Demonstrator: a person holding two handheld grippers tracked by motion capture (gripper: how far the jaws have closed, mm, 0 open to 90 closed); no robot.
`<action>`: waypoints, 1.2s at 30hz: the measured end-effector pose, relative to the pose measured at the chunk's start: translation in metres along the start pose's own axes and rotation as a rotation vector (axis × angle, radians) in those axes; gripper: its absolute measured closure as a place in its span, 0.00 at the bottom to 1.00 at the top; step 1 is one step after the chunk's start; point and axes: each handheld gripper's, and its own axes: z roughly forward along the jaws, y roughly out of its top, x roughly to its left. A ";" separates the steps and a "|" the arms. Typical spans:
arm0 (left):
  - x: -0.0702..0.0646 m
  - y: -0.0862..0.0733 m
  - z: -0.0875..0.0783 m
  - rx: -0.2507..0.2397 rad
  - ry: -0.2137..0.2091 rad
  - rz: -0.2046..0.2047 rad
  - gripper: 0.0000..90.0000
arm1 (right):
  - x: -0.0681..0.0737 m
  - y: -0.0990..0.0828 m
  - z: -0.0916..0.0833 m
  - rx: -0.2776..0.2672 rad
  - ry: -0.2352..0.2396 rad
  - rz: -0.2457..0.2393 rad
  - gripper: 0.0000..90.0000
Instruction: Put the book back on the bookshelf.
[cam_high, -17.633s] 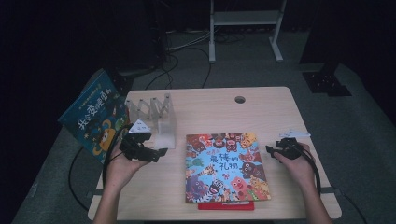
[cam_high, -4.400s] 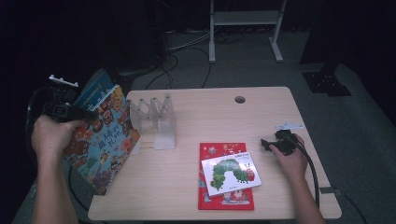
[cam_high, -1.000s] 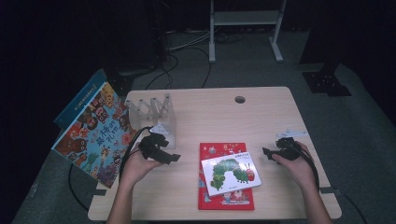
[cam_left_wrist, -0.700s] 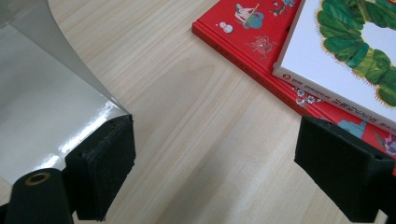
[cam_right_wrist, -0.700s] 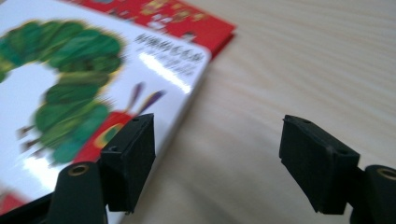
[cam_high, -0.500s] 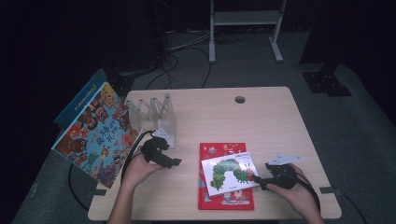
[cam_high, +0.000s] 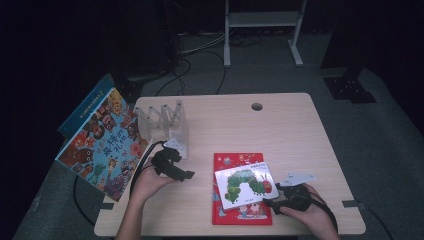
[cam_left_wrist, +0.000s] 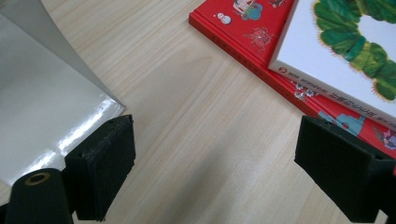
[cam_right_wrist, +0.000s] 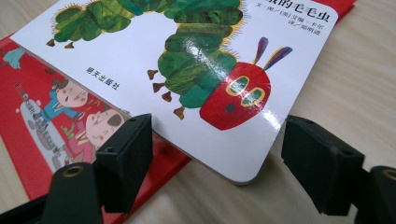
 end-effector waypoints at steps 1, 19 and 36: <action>0.000 0.000 0.000 -0.002 -0.001 -0.002 0.13 | -0.001 0.002 0.001 0.001 0.001 -0.006 0.27; -0.007 0.005 0.014 -0.010 -0.056 0.028 0.12 | -0.020 0.046 0.036 0.008 -0.027 -0.079 0.30; -0.014 0.009 0.053 -0.001 -0.091 -0.027 0.10 | -0.029 0.069 0.061 -0.024 -0.043 -0.036 0.29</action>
